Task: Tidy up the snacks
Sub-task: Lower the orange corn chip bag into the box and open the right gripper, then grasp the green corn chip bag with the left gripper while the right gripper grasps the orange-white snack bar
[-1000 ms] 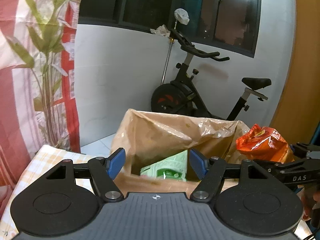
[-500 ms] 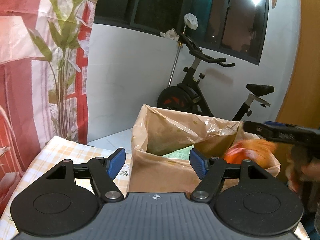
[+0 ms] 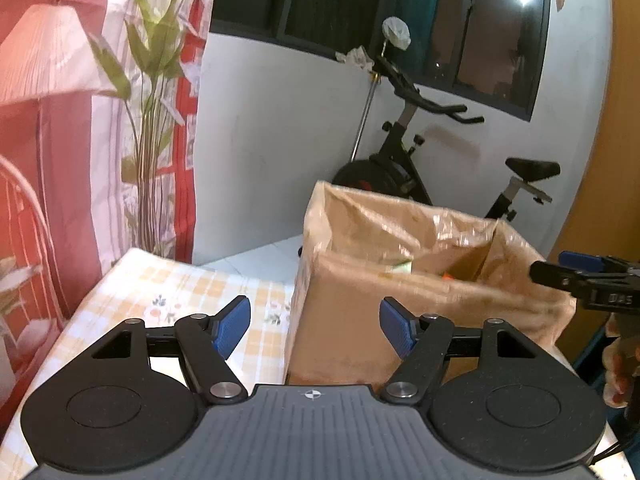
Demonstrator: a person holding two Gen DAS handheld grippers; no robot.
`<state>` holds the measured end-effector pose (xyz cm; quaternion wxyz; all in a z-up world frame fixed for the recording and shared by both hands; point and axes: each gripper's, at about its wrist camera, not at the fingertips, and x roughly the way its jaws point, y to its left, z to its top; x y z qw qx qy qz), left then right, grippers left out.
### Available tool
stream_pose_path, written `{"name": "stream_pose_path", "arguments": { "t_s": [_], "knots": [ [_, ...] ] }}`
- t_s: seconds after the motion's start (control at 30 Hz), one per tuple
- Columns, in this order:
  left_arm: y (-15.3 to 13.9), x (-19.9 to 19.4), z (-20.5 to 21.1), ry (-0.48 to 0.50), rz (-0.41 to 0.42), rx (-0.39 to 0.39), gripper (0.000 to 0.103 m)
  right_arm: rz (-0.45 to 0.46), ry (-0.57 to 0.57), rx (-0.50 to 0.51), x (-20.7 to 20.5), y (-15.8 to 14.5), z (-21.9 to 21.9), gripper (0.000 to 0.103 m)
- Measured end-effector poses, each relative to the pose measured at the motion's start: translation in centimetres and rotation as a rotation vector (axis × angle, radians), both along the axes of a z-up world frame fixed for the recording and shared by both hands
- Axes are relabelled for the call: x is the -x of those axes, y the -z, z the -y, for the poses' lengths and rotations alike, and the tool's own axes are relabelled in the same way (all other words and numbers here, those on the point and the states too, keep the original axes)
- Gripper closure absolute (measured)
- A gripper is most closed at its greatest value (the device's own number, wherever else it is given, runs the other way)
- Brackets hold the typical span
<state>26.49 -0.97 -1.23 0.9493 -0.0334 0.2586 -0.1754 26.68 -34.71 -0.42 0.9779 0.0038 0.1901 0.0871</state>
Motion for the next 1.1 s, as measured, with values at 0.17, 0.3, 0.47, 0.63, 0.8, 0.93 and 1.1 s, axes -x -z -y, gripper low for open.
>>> {"name": "stream_pose_path", "arguments": {
  "t_s": [0.17, 0.3, 0.47, 0.63, 0.8, 0.93, 1.1],
  "knots": [
    [1.8, 0.6, -0.5, 0.018, -0.036, -0.014, 0.029, 0.005, -0.011, -0.047, 2.7, 1.3, 0.7, 0.003],
    [3.2, 1.1, -0.7, 0.026, -0.061, 0.006, 0.026, 0.026, -0.038, -0.054, 4.6, 2.5, 0.8, 0.005],
    [4.9, 1.5, 0.1, 0.043, -0.082, 0.012, 0.025, 0.072, -0.088, 0.015, 7.3, 4.1, 0.1, 0.012],
    [6.5, 1.8, 1.2, 0.061, -0.101, -0.013, 0.025, 0.07, -0.111, 0.034, 8.9, 6.5, -0.1, 0.03],
    [7.5, 1.7, 1.9, 0.063, -0.117, -0.036, 0.025, 0.005, -0.093, 0.023, 8.9, 9.6, 0.3, 0.039],
    [8.4, 1.4, 2.0, 0.054, -0.14, -0.041, 0.025, -0.069, -0.064, 0.025, 8.3, 12.7, 1.0, 0.046],
    [9.4, 1.3, 2.2, 0.054, -0.169, -0.066, 0.025, -0.146, -0.048, 0.029, 7.7, 15.8, 1.2, 0.053]
  ]
}}
